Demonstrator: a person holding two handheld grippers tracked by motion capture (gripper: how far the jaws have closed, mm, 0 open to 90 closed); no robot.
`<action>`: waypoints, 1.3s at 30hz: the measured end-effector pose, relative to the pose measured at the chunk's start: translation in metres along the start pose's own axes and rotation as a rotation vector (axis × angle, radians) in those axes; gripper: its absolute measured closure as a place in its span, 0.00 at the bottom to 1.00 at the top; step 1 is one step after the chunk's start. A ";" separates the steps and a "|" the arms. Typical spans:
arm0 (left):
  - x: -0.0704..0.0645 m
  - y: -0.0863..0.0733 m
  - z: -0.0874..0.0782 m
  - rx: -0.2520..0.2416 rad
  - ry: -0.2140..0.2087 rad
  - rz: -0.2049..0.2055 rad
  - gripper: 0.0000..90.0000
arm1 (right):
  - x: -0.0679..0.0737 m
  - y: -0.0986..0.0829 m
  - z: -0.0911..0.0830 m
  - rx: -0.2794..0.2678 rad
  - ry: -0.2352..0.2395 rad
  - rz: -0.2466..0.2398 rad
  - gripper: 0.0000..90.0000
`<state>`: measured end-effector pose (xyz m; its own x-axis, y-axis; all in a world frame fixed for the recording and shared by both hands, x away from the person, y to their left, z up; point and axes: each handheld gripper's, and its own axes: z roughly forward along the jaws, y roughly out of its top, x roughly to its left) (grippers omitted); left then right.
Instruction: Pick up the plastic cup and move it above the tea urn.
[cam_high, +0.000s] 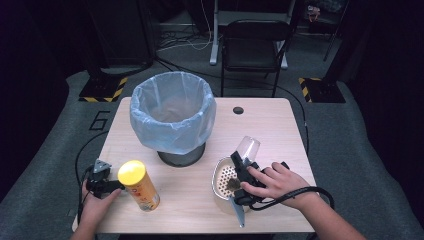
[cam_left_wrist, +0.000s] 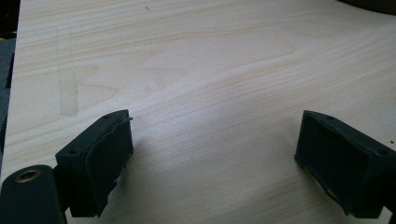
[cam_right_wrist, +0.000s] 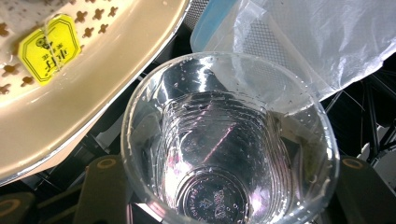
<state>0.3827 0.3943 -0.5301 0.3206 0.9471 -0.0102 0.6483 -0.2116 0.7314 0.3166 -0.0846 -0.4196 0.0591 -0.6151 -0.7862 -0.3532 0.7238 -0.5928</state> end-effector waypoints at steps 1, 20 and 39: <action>0.000 0.000 0.000 0.000 0.000 -0.001 0.12 | 0.001 0.000 0.000 -0.005 -0.007 0.014 0.45; 0.000 0.000 0.000 0.000 0.000 -0.001 0.12 | -0.013 -0.017 -0.006 -0.068 -0.115 0.524 0.44; 0.000 0.000 0.000 -0.001 0.000 -0.001 0.12 | -0.005 -0.094 0.010 -0.546 0.093 2.149 0.41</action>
<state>0.3827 0.3942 -0.5302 0.3201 0.9473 -0.0106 0.6481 -0.2108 0.7318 0.3592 -0.1461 -0.3613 -0.6848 0.7283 0.0234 0.0436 0.0089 0.9990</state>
